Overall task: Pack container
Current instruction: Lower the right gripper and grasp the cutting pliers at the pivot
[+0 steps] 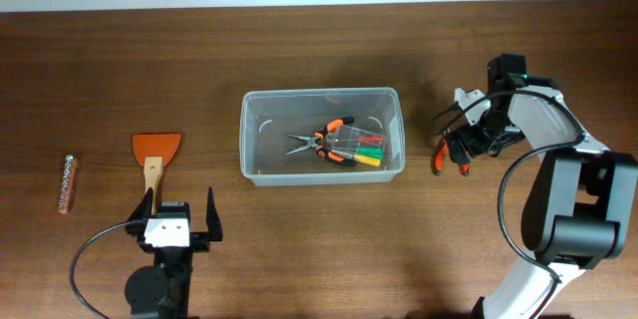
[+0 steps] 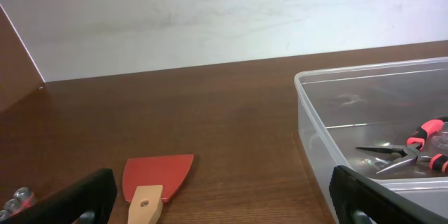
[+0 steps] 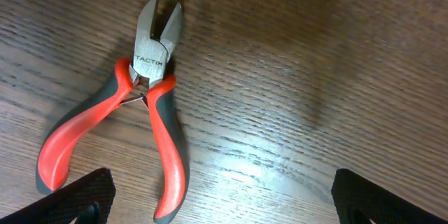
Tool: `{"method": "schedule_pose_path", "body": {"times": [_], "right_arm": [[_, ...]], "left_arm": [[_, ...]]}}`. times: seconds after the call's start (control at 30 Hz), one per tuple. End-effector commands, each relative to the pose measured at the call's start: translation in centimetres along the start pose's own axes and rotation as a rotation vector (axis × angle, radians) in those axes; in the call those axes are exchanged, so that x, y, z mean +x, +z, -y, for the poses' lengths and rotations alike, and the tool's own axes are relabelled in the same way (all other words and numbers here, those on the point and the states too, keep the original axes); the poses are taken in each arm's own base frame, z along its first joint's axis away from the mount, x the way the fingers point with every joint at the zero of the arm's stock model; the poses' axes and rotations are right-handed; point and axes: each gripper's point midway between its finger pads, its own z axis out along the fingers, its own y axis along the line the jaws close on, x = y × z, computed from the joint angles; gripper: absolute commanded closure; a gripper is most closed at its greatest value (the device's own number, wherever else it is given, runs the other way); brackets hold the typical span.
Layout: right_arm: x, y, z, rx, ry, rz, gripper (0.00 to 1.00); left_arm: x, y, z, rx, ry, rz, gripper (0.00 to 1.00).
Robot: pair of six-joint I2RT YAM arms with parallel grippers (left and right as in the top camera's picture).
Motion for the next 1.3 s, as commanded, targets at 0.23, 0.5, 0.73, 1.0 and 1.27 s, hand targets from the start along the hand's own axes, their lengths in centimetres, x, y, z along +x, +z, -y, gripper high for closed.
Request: {"method": "schedule_pose_path", "body": {"times": [0.23, 0.5, 0.73, 1.0, 1.27], "right_arm": [[0.5, 1.6, -0.2, -0.022, 0.028, -0.036, 0.01], [0.9, 3.1, -0.5, -0.041, 0.032, -0.070, 0.01], [0.8, 3.1, -0.2, -0.030, 0.028, -0.065, 0.01], [0.3, 3.2, 0.0, -0.020, 0.028, -0.046, 0.01], [0.2, 3.2, 0.0, -0.023, 0.029, -0.044, 0.10]], "left_arm": [[0.1, 0.0, 0.1, 0.001, -0.009, 0.002, 0.01], [0.1, 0.0, 0.1, 0.001, -0.009, 0.002, 0.01], [0.1, 0.0, 0.1, 0.001, -0.009, 0.002, 0.01], [0.1, 0.0, 0.1, 0.001, -0.009, 0.002, 0.01], [0.1, 0.0, 0.1, 0.001, -0.009, 0.002, 0.01]]}}
